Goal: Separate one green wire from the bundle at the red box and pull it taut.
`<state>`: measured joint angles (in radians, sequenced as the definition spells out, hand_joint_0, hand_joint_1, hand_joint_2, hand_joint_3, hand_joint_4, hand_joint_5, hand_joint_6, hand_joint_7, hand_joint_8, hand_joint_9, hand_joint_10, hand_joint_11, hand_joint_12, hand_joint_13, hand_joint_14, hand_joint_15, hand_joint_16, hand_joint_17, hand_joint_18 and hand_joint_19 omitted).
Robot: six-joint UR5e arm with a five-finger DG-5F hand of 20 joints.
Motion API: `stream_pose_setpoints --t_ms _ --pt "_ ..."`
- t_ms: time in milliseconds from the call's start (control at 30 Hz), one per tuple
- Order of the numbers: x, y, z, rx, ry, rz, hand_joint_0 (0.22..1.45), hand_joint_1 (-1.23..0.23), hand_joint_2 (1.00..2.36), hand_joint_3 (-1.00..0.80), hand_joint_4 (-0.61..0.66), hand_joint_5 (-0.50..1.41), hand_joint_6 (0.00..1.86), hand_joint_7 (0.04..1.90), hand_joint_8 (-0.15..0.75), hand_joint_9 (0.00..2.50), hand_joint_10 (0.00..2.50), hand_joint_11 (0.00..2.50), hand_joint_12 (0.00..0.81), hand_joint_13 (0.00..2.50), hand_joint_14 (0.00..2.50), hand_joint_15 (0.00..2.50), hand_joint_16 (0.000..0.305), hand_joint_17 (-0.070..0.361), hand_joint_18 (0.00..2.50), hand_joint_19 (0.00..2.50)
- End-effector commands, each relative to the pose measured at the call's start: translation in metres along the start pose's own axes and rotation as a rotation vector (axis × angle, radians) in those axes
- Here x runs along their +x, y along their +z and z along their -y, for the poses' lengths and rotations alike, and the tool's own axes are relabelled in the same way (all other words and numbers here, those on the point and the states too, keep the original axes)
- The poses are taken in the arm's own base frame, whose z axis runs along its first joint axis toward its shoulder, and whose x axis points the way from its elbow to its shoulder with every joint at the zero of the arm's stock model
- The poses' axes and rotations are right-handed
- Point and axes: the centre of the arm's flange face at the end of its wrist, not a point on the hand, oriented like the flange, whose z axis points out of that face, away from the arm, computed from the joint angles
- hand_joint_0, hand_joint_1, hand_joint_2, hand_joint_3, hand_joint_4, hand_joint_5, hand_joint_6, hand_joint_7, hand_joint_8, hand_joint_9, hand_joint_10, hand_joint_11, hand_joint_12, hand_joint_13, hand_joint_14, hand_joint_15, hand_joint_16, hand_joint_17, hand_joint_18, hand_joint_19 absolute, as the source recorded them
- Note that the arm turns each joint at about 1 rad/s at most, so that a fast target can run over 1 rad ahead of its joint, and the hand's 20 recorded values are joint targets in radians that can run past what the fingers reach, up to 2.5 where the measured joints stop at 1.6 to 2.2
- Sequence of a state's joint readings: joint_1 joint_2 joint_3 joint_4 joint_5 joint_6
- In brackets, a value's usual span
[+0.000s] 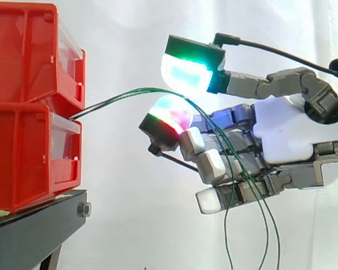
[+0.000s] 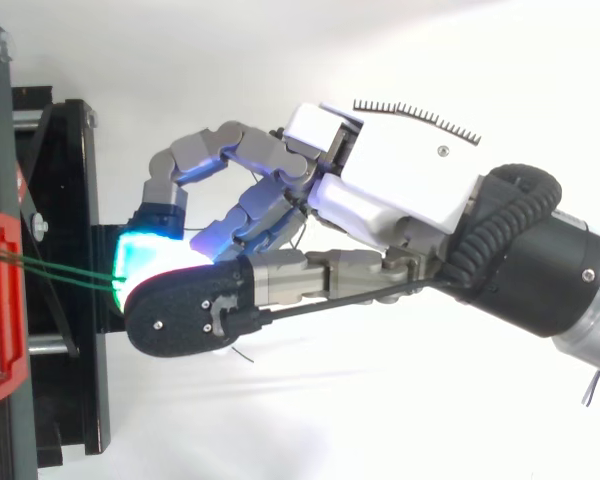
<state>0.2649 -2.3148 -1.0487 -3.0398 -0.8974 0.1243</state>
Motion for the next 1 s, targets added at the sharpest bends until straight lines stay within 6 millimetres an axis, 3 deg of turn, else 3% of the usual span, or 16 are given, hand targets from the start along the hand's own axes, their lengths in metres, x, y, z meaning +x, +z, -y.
stream_pose_setpoints --t_ms 0,100,400,567,700,967 --pt "0.0017 -0.0019 0.0011 0.008 -0.004 -0.003 0.54 -0.64 1.00 -0.50 0.07 -0.19 0.92 1.01 0.260 1.11 0.02 0.92 0.376 1.17 0.03 0.74 0.053 0.119 0.94 0.62" --pt "0.0012 -0.0023 0.0014 0.011 -0.007 -0.001 0.58 -0.69 1.00 -0.50 0.06 -0.19 0.91 1.02 0.252 1.11 0.02 0.93 0.370 1.17 0.02 0.74 0.052 0.116 0.92 0.62" --pt "0.0026 -0.0026 0.0008 0.011 -0.006 -0.004 0.66 -0.80 1.02 -0.22 -0.05 -0.20 0.93 1.11 0.256 1.10 0.02 0.93 0.360 1.16 0.03 0.74 0.050 0.113 0.92 0.61" --pt "0.0022 -0.0029 0.0016 0.013 -0.006 -0.002 0.71 -0.87 1.01 -0.31 -0.06 -0.20 0.94 1.09 0.244 1.08 0.02 0.92 0.351 1.13 0.03 0.73 0.049 0.109 0.91 0.59" --pt "-0.0005 -0.0047 0.0008 0.028 -0.002 0.000 0.77 -0.90 1.00 -0.49 -0.07 -0.20 0.93 1.05 0.235 1.06 0.02 0.90 0.341 1.12 0.03 0.72 0.047 0.106 0.90 0.57" --pt "-0.0016 -0.0059 0.0012 0.040 0.004 0.002 0.80 -0.91 1.00 -0.50 -0.11 -0.19 0.93 1.07 0.209 1.06 0.02 0.90 0.333 1.12 0.03 0.72 0.045 0.101 0.90 0.56"
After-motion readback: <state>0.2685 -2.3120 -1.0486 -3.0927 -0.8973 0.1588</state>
